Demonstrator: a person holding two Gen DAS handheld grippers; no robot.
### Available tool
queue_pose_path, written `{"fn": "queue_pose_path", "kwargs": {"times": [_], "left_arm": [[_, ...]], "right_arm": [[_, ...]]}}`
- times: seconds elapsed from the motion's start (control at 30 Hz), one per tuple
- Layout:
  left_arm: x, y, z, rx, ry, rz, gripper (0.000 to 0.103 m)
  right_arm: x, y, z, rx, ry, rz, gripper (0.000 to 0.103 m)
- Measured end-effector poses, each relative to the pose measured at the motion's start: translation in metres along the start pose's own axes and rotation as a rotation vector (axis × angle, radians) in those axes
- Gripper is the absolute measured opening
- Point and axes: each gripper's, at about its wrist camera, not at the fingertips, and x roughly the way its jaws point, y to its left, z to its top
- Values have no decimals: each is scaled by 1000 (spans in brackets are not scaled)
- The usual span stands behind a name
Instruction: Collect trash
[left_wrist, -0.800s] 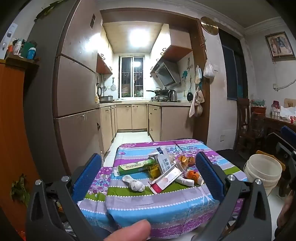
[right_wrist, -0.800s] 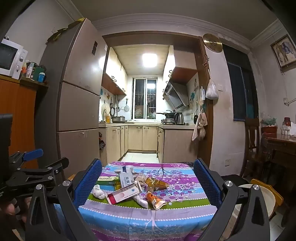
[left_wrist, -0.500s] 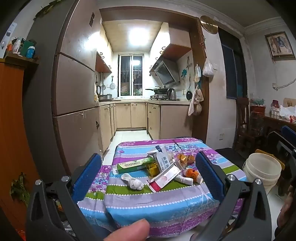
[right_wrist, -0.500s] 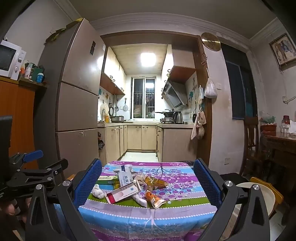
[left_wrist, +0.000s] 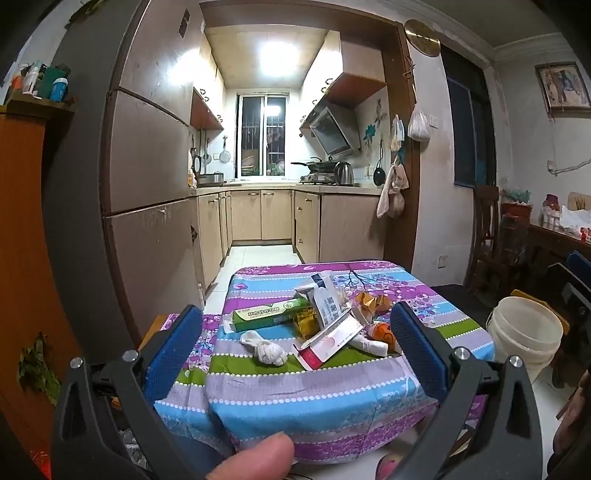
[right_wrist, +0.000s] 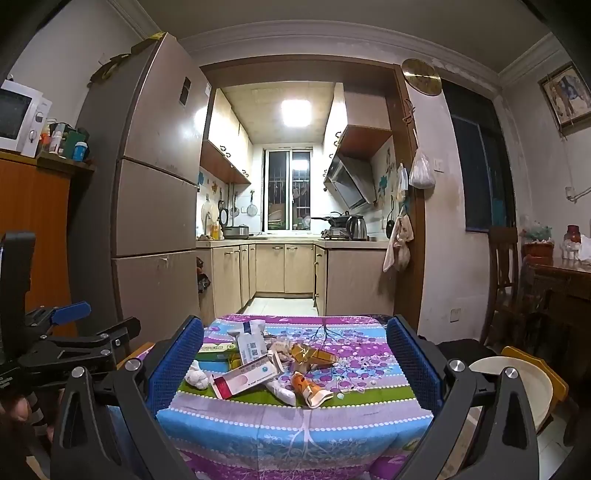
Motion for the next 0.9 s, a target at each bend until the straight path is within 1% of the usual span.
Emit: {"fn": "queue_pose_path", "kwargs": {"times": [0.9], "left_arm": [[-1, -1, 1, 12, 1, 9, 98]], "right_arm": [[4, -2, -9, 19, 12, -13, 99]]}}
